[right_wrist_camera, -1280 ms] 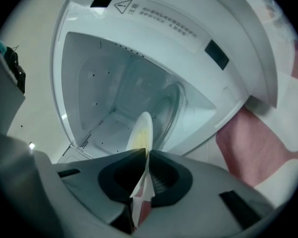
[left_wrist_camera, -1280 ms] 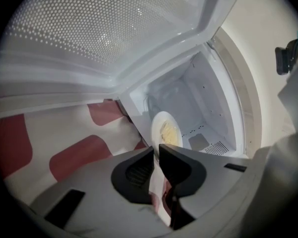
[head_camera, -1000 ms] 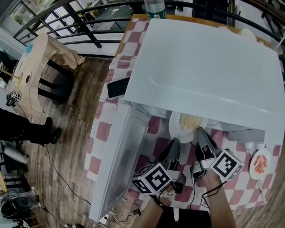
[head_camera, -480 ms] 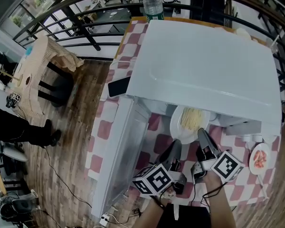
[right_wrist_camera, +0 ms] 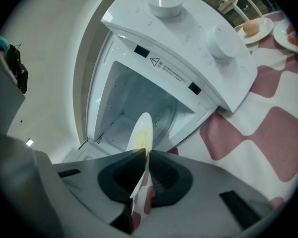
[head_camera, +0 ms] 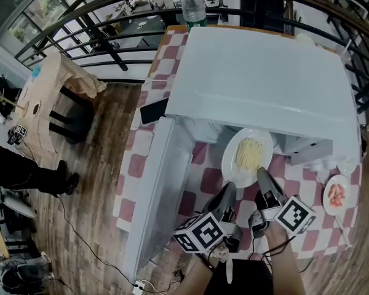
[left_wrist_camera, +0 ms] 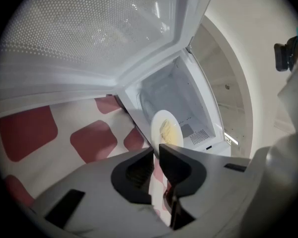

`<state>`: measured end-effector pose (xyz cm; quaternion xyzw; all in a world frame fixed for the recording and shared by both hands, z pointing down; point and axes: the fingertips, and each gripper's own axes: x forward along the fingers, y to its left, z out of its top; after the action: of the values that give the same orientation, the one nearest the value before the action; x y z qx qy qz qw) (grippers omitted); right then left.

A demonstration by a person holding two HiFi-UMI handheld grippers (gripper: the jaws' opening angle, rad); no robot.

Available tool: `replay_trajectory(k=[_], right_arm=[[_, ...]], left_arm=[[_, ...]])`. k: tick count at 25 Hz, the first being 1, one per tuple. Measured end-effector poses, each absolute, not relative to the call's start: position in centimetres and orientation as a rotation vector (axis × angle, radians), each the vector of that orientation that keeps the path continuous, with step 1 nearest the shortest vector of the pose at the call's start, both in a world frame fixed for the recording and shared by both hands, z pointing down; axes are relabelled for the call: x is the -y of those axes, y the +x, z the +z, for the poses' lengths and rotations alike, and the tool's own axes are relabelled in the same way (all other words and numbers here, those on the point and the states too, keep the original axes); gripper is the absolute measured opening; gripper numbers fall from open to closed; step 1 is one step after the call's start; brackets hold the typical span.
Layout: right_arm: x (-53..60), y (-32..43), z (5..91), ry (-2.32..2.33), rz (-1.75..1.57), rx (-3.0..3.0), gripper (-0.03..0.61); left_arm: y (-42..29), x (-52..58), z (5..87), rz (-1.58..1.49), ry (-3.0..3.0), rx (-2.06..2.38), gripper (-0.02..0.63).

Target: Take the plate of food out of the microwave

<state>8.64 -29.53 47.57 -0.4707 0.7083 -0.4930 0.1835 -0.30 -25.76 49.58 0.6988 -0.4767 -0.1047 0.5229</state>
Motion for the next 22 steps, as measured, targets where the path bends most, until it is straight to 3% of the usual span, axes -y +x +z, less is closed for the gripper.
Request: replay_trajectory(k=[22], right_arm=[[24.5,8.7,46.8,-1.37,-1.329,-1.946,0.035]], left_arm=[[-0.5,21.1,49.0,-0.216,1.7,1.077,0.069]])
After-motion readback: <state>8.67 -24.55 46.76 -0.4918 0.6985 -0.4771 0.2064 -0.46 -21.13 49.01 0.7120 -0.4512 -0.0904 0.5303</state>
